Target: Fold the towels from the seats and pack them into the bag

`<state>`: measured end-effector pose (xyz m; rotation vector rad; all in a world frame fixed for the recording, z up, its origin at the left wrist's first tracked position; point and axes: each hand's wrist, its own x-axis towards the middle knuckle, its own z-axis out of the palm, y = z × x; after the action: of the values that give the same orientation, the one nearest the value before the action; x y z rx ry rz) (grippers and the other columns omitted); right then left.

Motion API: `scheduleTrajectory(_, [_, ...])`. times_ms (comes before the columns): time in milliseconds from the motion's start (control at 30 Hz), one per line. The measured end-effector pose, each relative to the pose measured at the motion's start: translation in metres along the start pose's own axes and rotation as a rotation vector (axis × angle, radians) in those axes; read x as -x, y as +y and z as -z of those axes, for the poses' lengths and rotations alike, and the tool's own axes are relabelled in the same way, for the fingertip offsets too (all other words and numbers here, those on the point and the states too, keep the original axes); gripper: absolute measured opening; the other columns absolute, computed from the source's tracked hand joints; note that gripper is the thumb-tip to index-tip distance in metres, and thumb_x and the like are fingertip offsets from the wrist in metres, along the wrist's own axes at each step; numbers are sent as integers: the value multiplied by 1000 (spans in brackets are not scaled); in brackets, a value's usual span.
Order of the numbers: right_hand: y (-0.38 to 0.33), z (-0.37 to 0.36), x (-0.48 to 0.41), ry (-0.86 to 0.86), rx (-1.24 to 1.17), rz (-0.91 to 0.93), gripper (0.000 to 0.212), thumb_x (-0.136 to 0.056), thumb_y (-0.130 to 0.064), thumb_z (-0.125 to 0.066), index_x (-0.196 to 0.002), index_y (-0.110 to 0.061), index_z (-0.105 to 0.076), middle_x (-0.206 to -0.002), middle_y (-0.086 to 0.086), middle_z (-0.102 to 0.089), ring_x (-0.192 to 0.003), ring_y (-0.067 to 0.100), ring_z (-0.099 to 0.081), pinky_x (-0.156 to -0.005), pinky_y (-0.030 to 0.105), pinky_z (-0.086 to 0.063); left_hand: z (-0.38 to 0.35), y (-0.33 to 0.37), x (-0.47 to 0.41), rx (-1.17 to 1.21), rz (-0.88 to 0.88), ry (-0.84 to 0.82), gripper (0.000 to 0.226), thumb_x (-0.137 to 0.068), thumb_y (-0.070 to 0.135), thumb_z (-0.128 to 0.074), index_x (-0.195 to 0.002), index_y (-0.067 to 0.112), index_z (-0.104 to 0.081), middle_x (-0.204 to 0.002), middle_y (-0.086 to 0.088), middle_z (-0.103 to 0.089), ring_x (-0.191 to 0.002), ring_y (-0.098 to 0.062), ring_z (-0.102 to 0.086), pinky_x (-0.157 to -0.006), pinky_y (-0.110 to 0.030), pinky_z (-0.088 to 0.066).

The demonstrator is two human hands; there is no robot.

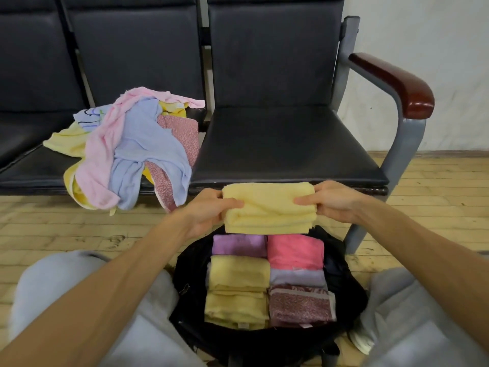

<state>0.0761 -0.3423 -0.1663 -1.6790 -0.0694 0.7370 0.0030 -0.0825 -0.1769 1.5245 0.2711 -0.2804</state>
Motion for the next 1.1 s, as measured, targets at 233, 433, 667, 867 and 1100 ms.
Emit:
scheduleTrajectory(233, [61, -36, -18, -41, 261, -76, 23, -98, -11, -57, -121, -12, -59, -113, 12, -68, -95, 26, -70, -65, 35, -61, 7, -70, -5, -76, 195, 147, 20, -91, 12, -66, -110, 10, -62, -91, -3, -69, -70, -10, -68, -62, -27, -57])
scheduleTrajectory(433, [140, -69, -45, -19, 64, -328, 30, -87, 0, -69, -115, -7, -62, -108, 11, -69, -97, 23, -67, -79, 40, -59, 31, -141, -10, -152, 435, 113, 15, -91, 8, -63, -103, 15, -58, -106, -7, -67, -99, -21, -64, -83, -36, -55])
scheduleTrajectory(667, [228, -96, -72, 32, 257, -459, 54, -66, -6, -80, -115, 8, -60, -115, 27, -65, -104, 40, -65, -88, 57, -54, 38, -218, -11, -407, 488, 82, 21, -91, 14, -61, -111, 7, -60, -110, -8, -64, -104, -24, -62, -88, -37, -54])
scheduleTrajectory(867, [255, -128, -73, 132, 540, -418, 53, -82, -17, -73, -127, 2, -53, -125, 17, -60, -112, 31, -59, -91, 33, -51, 41, -251, -16, -843, 374, 110, 19, -94, 17, -56, -105, 4, -63, -96, -10, -62, -95, -25, -58, -75, -32, -45])
scheduleTrajectory(1100, [289, -136, -85, 208, 665, -431, 48, -85, -31, -73, -120, -1, -58, -121, 18, -62, -112, 32, -60, -90, 36, -48, 42, -274, -20, -907, 304, 185, 33, -95, 29, -56, -123, 11, -60, -114, -11, -63, -105, -29, -59, -80, -34, -45])
